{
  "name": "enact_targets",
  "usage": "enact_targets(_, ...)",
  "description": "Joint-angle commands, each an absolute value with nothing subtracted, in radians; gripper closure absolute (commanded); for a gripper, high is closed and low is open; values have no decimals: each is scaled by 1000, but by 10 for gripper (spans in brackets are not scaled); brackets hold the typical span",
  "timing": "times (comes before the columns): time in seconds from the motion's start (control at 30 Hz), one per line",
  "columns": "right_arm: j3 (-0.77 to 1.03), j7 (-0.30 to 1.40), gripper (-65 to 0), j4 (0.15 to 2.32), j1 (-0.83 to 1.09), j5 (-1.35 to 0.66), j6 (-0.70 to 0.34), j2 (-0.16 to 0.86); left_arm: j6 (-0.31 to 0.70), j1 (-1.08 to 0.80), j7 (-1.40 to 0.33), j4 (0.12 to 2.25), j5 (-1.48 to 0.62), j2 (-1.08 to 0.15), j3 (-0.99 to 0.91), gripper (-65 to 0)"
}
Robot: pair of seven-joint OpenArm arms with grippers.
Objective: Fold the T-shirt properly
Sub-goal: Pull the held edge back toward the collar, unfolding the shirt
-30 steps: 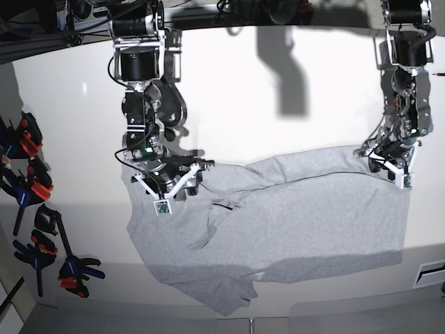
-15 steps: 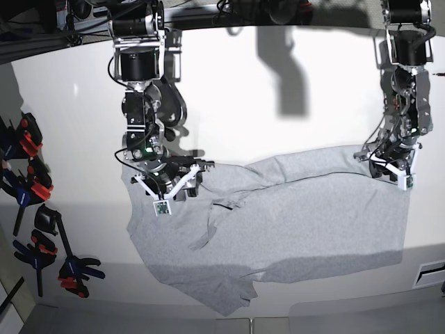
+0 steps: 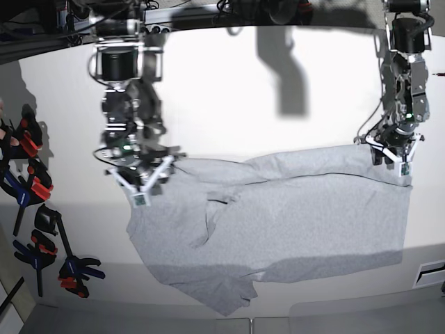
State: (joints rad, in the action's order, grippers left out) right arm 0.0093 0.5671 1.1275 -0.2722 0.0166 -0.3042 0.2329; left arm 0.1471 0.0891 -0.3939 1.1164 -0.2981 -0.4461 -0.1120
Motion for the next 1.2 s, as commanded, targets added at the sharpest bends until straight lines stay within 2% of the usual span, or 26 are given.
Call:
enact_targets(0.0,14,561,-295,1144,-295,9,-299,258,142,97,-418,1125,-288,-465,-117,-181)
enact_targets(0.13,14,602,-295,1144,-296,-65,-299,300,142,100,-435,1125,-290,-468,-117,-181)
enact_targets(0.37,14,605,-295,1144,-296,-91,-299,301,142,100,-524,1125,-289,-466,-117,-181)
enact_targets(0.6,14,578,-295,1172,-296,-120,-299,297,142,103,-439,1137,-289,-466,-117,-181)
enact_targets(0.73,14,592,-295,1172,-295,-120,-300,296,141,118,-483,1139,-296,-466,-117,-181)
enact_targets(0.87,14,607,-295,1171,-280,-120,-300,296,22,119,-513,1139,-295,-466,-117,-181)
enact_targets(1.17,14,602,-295,1172,-146,-141,-300,319,23,50,-555,1145,-262,-484,-117,-181)
